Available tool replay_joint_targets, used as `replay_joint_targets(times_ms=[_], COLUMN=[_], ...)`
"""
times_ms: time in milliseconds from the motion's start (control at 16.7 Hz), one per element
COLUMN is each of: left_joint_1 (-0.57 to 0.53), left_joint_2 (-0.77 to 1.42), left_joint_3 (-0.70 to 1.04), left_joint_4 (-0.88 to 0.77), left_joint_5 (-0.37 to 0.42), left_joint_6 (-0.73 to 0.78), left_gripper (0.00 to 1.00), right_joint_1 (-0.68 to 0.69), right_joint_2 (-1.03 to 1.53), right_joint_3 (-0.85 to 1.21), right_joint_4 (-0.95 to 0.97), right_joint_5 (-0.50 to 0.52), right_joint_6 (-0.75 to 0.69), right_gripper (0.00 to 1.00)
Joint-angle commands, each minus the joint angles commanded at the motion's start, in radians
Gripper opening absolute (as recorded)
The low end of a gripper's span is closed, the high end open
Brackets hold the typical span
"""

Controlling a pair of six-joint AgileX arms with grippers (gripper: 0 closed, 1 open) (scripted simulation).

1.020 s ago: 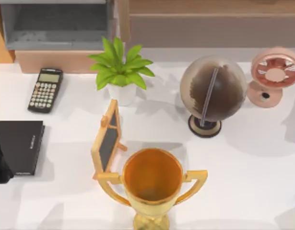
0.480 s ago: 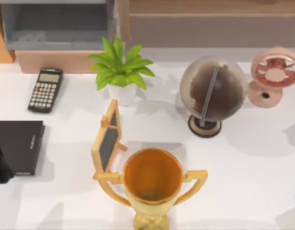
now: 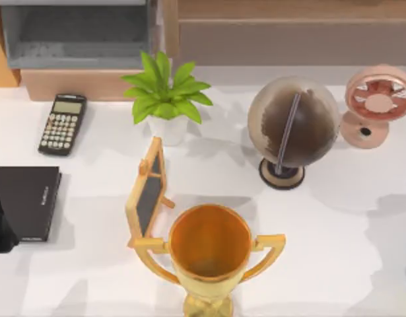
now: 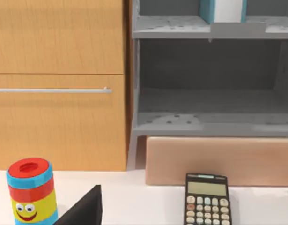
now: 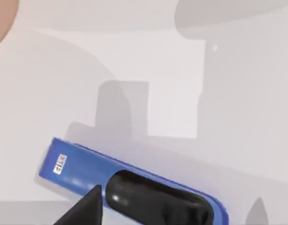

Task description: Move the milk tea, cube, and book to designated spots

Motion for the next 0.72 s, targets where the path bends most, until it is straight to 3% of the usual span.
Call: replay_joint_targets(times_ms=[360,720], left_joint_1=[0.0,0.0], left_joint_2=[0.0,0.0], left_joint_3=[0.0,0.0], left_joint_4=[0.0,0.0], left_joint_5=[0.0,0.0], left_joint_6=[0.0,0.0], left_gripper=[1.0,1.0], right_joint_1=[0.283,0.502], right_joint_2=[-0.216,-0.306], right_joint_3=[0.034,0.079], right_joint_4=[-0.642,-0.926], right_joint_5=[0.19,0.338], right_joint_6=[-0.094,-0.156], right_gripper=[1.0,1.0])
